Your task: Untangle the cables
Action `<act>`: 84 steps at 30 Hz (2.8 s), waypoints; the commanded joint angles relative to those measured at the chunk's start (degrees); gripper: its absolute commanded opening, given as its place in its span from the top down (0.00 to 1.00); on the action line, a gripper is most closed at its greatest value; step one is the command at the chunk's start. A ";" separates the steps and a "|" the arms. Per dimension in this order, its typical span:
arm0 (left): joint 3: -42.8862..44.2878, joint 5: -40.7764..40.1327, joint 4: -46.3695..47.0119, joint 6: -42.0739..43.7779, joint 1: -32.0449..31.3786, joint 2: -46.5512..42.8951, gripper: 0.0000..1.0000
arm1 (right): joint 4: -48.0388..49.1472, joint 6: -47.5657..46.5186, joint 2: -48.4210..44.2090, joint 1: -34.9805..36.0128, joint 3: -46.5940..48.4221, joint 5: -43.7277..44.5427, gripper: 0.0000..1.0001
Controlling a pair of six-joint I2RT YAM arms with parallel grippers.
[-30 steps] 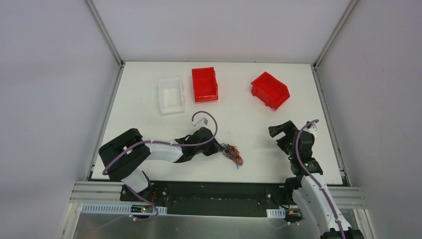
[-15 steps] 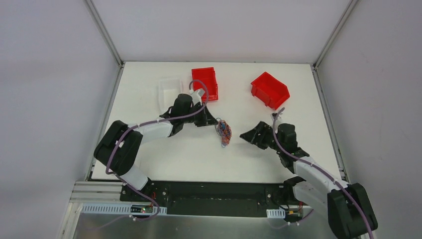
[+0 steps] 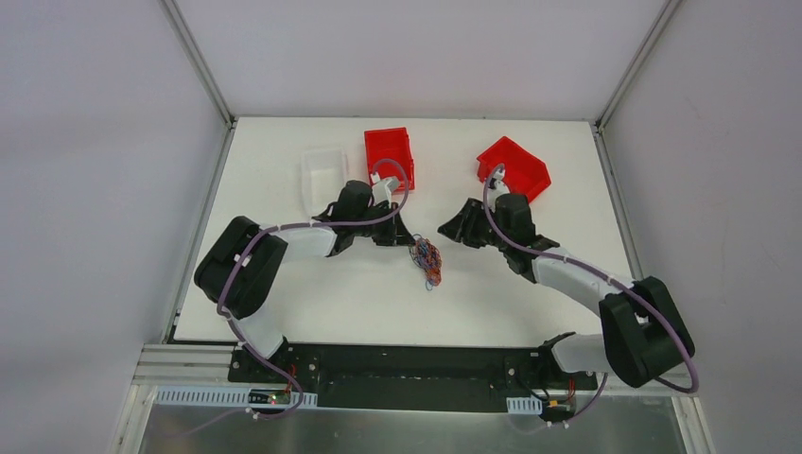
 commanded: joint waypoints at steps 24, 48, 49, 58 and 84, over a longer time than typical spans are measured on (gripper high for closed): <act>8.47 -6.24 -12.64 6.88 0.46 3.63 1.00 | 8.38 4.76 10.58 1.42 -1.51 -8.67 0.55; 3.13 -19.63 -16.02 7.06 3.16 -5.39 1.00 | -2.87 7.31 -11.92 -8.16 -10.14 20.19 1.00; 2.92 -18.60 -15.62 7.56 3.18 -5.70 1.00 | -1.25 6.00 -13.04 -8.25 -11.07 16.53 1.00; 2.78 -9.86 -11.45 8.29 3.10 -4.94 1.00 | -1.57 -2.30 2.29 5.35 -0.51 7.04 0.21; 4.41 -26.39 -21.78 8.64 3.26 -6.50 1.00 | -11.00 4.77 -1.57 3.87 -0.64 38.15 1.00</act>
